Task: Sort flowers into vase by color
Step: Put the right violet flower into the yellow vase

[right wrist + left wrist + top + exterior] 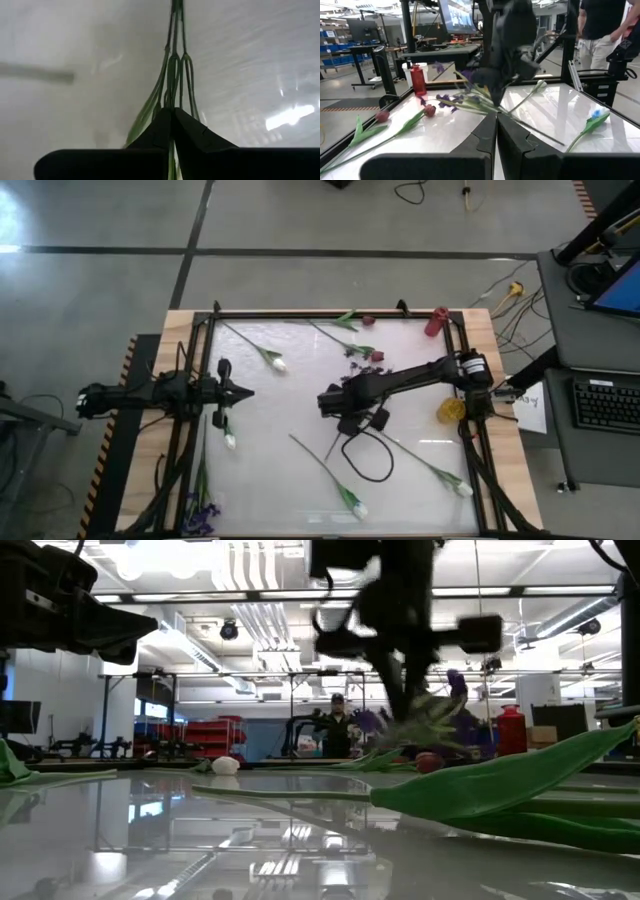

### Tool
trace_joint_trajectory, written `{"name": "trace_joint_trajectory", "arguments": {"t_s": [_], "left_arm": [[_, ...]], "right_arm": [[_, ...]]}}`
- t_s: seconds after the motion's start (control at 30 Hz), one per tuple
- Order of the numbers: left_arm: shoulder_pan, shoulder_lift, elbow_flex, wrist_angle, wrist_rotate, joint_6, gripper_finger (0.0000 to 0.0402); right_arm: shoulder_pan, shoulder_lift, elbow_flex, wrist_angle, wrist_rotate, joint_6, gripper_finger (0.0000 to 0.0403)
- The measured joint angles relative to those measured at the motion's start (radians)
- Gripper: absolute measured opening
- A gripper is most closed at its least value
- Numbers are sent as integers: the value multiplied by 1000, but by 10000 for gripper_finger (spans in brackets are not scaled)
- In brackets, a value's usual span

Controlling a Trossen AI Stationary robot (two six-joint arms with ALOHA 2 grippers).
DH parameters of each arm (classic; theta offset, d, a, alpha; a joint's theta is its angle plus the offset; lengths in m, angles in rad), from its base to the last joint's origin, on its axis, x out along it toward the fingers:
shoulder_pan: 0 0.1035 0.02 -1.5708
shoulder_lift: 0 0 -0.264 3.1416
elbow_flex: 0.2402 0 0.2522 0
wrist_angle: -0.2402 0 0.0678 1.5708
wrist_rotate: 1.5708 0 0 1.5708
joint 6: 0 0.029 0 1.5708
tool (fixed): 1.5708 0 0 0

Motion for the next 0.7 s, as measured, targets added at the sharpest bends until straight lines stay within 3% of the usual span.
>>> {"name": "trace_joint_trajectory", "arguments": {"t_s": [0.1,0.47,0.7], "left_arm": [[0,0,0,0,0,0,0],[0,0,0,1,0,0,0],[0,0,0,1,0,0,0]], "right_arm": [[1,25,-22,-31,65,-62,12],[-7,56,-54,8,125,-44,19],[8,49,-33,-3,136,45,106]]}}
